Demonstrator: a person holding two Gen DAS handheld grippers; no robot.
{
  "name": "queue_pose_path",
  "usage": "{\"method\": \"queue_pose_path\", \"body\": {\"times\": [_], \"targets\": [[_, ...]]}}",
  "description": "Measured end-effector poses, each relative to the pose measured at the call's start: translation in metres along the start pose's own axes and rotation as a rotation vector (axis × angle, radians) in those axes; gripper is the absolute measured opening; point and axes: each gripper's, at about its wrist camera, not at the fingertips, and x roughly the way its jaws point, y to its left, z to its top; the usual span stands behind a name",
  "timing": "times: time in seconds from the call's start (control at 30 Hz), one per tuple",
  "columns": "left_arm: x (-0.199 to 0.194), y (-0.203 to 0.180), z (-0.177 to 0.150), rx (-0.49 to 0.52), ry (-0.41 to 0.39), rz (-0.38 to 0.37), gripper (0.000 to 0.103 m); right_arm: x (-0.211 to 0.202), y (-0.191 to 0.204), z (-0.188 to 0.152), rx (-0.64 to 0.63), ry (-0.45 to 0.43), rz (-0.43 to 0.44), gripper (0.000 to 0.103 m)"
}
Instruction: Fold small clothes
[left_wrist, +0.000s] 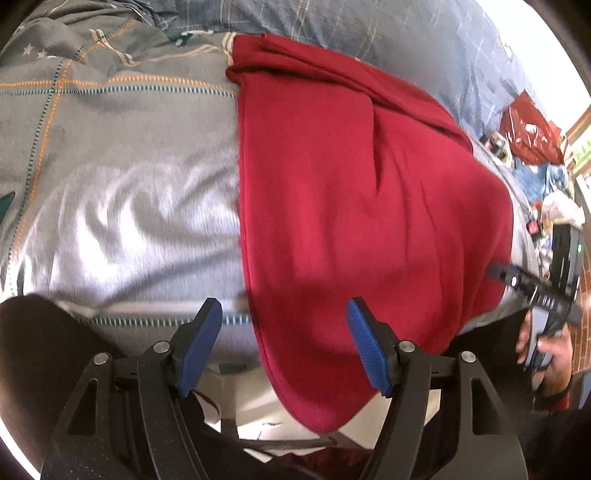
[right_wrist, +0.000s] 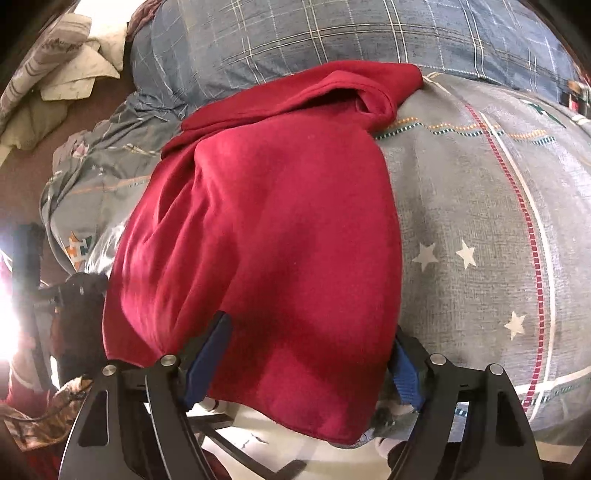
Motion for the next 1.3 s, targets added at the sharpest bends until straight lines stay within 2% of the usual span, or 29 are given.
{"method": "queue_pose_path", "body": {"times": [0.23,0.47,0.53,0.57,0.6,0.63,0.67,0.7,0.77,0.9,0.97,1.07,1.2,1.3], "targets": [[0.005,0.004,-0.023,-0.047,0.078,-0.059,0.07,0.003,0.012,-0.003,-0.096,0.031,-0.056,0.085],[0.019,-0.001,-0.029,-0.082,0.118,-0.1,0.07,0.002,0.007,-0.003,-0.075,0.034,-0.011,0.086],[0.024,-0.007,-0.03,-0.072,0.127,-0.115,0.069,0.002,0.006,-0.004,-0.078,0.023,-0.019,0.081],[0.027,-0.011,-0.032,-0.063,0.129,-0.132,0.067,0.001,0.006,-0.004,-0.085,0.009,-0.038,0.075],[0.03,-0.015,-0.032,-0.057,0.132,-0.143,0.049,0.0,0.006,-0.004,-0.089,0.001,-0.053,0.053],[0.032,-0.017,-0.034,-0.051,0.141,-0.15,0.014,-0.003,0.003,-0.004,-0.078,-0.004,-0.042,0.023],[0.035,-0.018,-0.033,-0.039,0.162,-0.152,0.005,-0.006,-0.002,-0.005,-0.046,-0.005,0.004,0.012],[0.035,-0.019,-0.033,-0.028,0.168,-0.162,0.005,-0.009,-0.005,-0.006,-0.029,-0.011,0.027,0.01],[0.029,-0.022,-0.03,-0.004,0.162,-0.184,0.005,-0.015,-0.004,-0.009,-0.029,-0.022,0.031,0.01],[-0.022,-0.015,-0.017,0.028,0.084,-0.254,0.005,-0.05,0.004,-0.014,-0.014,-0.063,0.155,0.009],[-0.053,-0.009,-0.011,0.042,0.024,-0.235,0.005,-0.066,0.01,-0.018,-0.025,-0.065,0.21,0.008],[-0.082,0.006,-0.011,0.037,-0.03,-0.185,0.005,-0.073,0.019,-0.03,-0.034,-0.016,0.285,0.008],[-0.071,0.016,-0.018,0.023,-0.008,-0.135,0.005,-0.048,0.024,-0.05,-0.036,0.085,0.288,0.007],[-0.063,0.019,-0.021,-0.006,0.004,-0.134,0.005,-0.03,0.014,-0.056,0.043,0.106,0.307,0.018]]}}
